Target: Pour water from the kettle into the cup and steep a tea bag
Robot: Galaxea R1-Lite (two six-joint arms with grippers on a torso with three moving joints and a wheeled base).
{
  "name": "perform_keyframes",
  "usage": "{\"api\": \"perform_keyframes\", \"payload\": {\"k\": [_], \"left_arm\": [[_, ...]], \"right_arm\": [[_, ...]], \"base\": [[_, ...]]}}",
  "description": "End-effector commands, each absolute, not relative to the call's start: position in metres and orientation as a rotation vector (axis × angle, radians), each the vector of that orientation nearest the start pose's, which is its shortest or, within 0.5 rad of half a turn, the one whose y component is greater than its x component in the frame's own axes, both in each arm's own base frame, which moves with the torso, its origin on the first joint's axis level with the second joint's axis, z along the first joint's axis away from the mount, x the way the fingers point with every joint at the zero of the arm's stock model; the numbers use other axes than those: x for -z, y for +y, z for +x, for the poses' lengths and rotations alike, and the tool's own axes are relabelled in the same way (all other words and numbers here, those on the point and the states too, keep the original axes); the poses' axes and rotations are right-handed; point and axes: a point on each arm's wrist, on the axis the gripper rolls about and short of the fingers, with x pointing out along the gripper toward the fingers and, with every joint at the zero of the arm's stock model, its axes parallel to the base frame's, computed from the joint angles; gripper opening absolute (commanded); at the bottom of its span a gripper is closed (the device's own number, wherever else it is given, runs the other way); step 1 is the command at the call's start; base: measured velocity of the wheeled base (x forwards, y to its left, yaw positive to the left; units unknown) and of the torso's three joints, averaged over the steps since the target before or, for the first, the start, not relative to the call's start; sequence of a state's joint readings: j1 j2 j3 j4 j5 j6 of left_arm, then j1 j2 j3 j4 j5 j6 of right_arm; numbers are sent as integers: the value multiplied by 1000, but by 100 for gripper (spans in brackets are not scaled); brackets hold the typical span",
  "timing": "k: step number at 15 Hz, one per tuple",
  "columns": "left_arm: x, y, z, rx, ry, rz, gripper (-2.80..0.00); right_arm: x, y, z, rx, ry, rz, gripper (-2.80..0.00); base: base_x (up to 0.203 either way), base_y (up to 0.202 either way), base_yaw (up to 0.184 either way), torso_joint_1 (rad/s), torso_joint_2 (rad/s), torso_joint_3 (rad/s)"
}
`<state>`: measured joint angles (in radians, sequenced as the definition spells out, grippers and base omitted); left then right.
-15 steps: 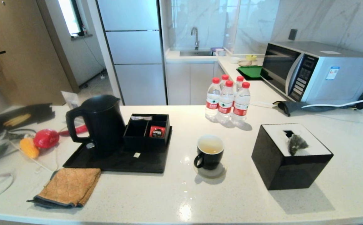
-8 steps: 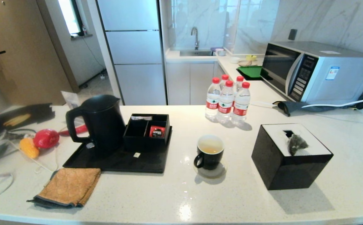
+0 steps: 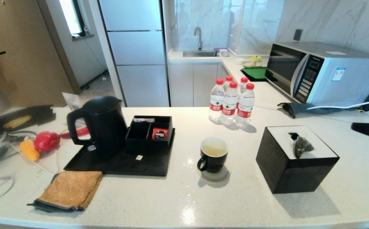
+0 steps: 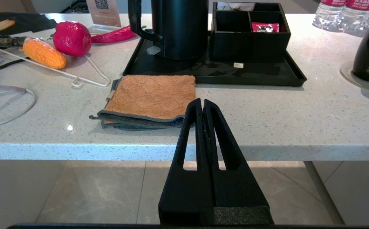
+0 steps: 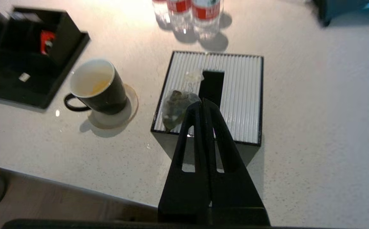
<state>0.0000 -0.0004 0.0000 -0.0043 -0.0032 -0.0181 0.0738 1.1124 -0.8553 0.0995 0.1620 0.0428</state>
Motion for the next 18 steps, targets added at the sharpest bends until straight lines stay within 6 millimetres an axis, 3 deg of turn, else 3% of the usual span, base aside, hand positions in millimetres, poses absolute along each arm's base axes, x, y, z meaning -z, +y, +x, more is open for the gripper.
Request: {"api": "perform_keyframes", "payload": {"k": [1, 4, 6, 10, 14, 18], "left_arm": [[-76, 0, -23, 3, -4, -18, -280], [-76, 0, -23, 3, -3, -18, -280], [-76, 0, -23, 3, -3, -18, -280], [-76, 0, -23, 3, -5, -18, -280], [-76, 0, -23, 3, -4, -18, -280], [-76, 0, -23, 3, -4, -18, -280]], "right_arm": [[-250, 21, 194, -237, 534, 62, -280], [-248, 29, 219, -266, 686, 63, -280], [-252, 33, 224, -331, 797, 92, -280], [-257, 35, 221, -404, 980, 149, -280], [-265, 34, 207, -470, 1031, 193, -280], [-261, 35, 208, -475, 1056, 199, -280]], "base": [[0, 0, 0, 0, 0, 0], [0, 0, 0, 0, 0, 0], [0, 0, 0, 0, 0, 0], [0, 0, 0, 0, 0, 0], [0, 0, 0, 0, 0, 0], [0, 0, 0, 0, 0, 0]]}}
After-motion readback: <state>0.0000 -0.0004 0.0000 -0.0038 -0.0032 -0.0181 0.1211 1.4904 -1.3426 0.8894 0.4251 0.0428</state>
